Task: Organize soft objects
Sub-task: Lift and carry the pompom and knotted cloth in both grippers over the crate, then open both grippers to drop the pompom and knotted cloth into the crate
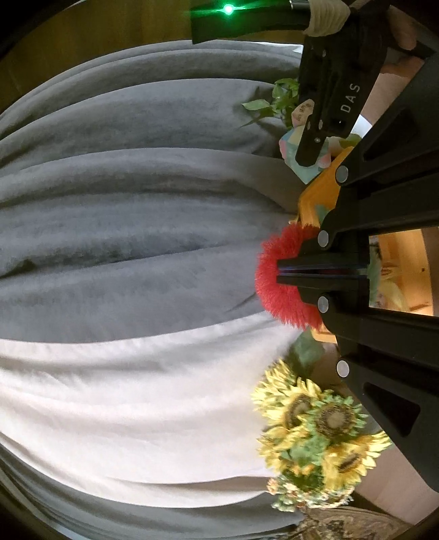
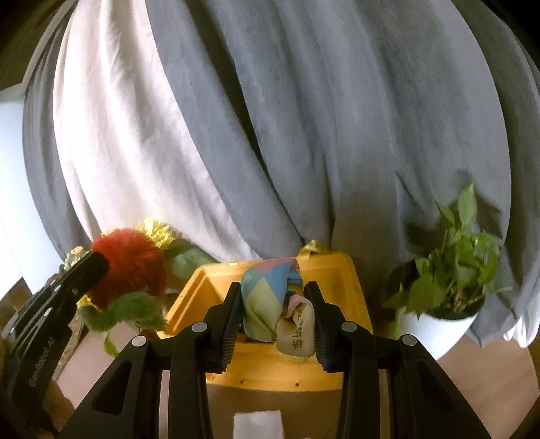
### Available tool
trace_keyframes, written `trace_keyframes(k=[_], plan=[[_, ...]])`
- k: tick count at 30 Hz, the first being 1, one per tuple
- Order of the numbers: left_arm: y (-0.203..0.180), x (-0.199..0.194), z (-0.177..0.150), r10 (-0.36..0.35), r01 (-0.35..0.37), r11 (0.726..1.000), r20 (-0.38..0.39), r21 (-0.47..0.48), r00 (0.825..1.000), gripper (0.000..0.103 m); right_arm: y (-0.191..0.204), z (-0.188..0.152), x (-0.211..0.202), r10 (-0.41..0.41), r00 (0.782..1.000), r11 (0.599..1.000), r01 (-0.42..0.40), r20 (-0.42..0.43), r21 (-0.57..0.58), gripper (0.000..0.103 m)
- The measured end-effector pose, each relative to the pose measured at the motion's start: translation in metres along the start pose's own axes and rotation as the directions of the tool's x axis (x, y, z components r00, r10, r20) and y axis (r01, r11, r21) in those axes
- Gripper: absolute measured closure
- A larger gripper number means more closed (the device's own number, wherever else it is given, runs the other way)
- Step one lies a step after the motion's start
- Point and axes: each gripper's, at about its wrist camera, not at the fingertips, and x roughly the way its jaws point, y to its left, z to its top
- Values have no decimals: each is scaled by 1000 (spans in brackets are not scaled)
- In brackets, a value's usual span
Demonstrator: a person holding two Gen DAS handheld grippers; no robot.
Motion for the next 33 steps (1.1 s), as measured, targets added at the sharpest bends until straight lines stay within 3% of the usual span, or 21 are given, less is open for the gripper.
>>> trace_keyframes(k=[8,18,33], plan=[[-5,33,9,-37,38,999,-30,25,999,100,-7,22,20,-23,1000,1000,23,-10,-19,64],[-12,87,7,-86,88,996,-112,10,990,100,-21,31,64,-49,994,998,46,-93,-33,64],[-26,155,-25,-147,155,988,-298,4,943,100,-41,16,120,-80,969,996,68,-232,-57,64]])
